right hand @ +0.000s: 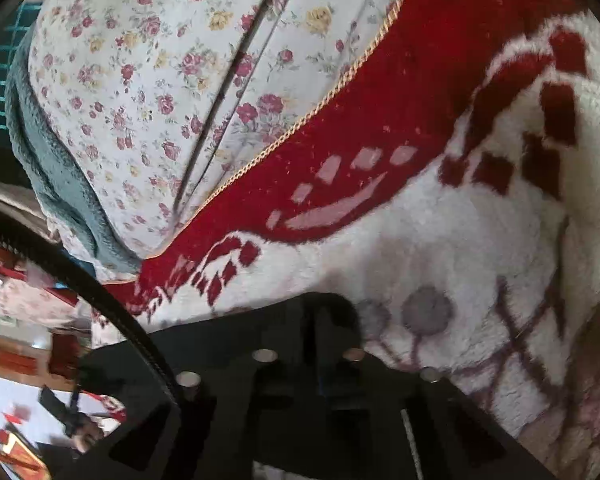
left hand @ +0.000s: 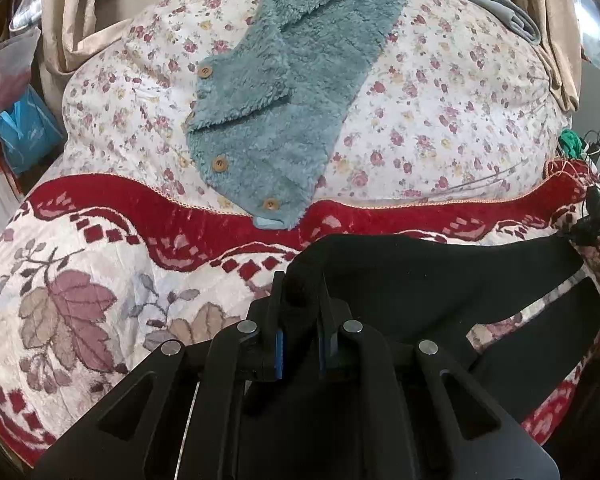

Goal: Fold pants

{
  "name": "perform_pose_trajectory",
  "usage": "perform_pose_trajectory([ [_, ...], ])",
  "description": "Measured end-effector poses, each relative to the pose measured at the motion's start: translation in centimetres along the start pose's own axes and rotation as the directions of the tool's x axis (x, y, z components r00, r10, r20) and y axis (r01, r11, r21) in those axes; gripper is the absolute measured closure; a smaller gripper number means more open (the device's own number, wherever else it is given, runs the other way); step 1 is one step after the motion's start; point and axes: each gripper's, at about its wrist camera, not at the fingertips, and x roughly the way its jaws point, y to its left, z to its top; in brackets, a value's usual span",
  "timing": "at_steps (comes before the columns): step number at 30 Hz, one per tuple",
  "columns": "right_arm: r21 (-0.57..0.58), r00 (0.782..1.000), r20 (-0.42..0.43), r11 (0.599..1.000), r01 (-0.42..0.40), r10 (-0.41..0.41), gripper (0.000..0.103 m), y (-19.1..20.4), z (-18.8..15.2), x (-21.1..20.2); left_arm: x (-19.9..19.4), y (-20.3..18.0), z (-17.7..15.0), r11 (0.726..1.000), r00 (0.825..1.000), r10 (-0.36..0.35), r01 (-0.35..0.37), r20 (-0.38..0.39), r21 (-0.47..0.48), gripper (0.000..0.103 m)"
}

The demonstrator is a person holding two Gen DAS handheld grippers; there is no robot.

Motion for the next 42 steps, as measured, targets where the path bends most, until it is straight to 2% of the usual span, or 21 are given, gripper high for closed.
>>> perform_pose_trajectory([
  [3,-0.063,0.999,0.039,0.998,0.000,0.002,0.101,0.8,-0.5,-1.1,0.1,0.3,0.1,1.000,1.000,-0.003,0.003,-0.011,-0.013,0.093],
  [9,-0.157,0.992,0.100,0.986,-0.065,0.081,0.101,1.8,-2.5,-5.6,-1.1,2.1,-1.2,0.994,0.999,-0.037,0.034,-0.028,-0.099,0.093],
  [13,-0.223,0.983,0.127,0.970,-0.099,0.129,0.101,2.2,-5.7,-8.5,-3.8,2.8,-3.2,0.988,0.998,-0.062,0.062,0.004,-0.140,0.093],
  [18,-0.285,0.975,0.132,0.949,-0.135,0.178,0.101,2.4,-10.7,-11.2,-7.1,3.1,-6.6,0.992,0.998,-0.043,0.046,0.034,-0.121,0.093],
  [22,-0.323,0.978,0.114,0.938,-0.129,0.173,0.101,2.2,-14.6,-11.9,-8.1,4.2,-10.4,0.990,0.999,-0.042,0.046,0.029,-0.136,0.093],
  [29,-0.356,0.987,0.093,0.930,-0.087,0.128,0.101,1.0,-19.2,-11.7,-8.0,3.5,-15.7,0.995,0.998,-0.026,0.031,0.049,-0.094,0.093],
  [32,-0.349,0.988,0.094,0.934,-0.080,0.120,0.101,0.4,-20.1,-11.7,-7.2,2.4,-17.1,0.999,0.999,0.031,-0.032,0.040,0.012,0.091],
  [34,-0.346,0.991,0.094,0.936,-0.060,0.098,0.101,0.0,-20.4,-11.5,-6.2,2.2,-18.1,0.997,0.998,0.055,-0.055,-0.005,0.055,0.084],
  [36,-0.333,0.993,0.090,0.942,-0.042,0.076,0.101,-0.7,-20.5,-11.1,-5.3,2.8,-19.2,0.998,0.996,0.068,-0.067,-0.065,0.021,0.081],
  [38,-0.316,0.995,0.083,0.949,-0.018,0.047,0.101,-1.5,-20.6,-10.5,-5.8,4.3,-20.2,0.997,0.998,0.029,-0.033,-0.061,-0.068,0.077],
  [40,-0.308,0.997,0.078,0.951,-0.005,0.030,0.101,-2.0,-20.7,-10.2,-6.8,6.5,-20.7,0.980,0.999,0.035,-0.041,-0.039,-0.195,0.056],
  [42,-0.316,0.997,0.072,0.949,0.010,0.014,0.101,-2.0,-20.9,-9.8,-7.7,8.2,-20.4,0.946,0.996,0.085,-0.091,-0.032,-0.312,0.056],
])
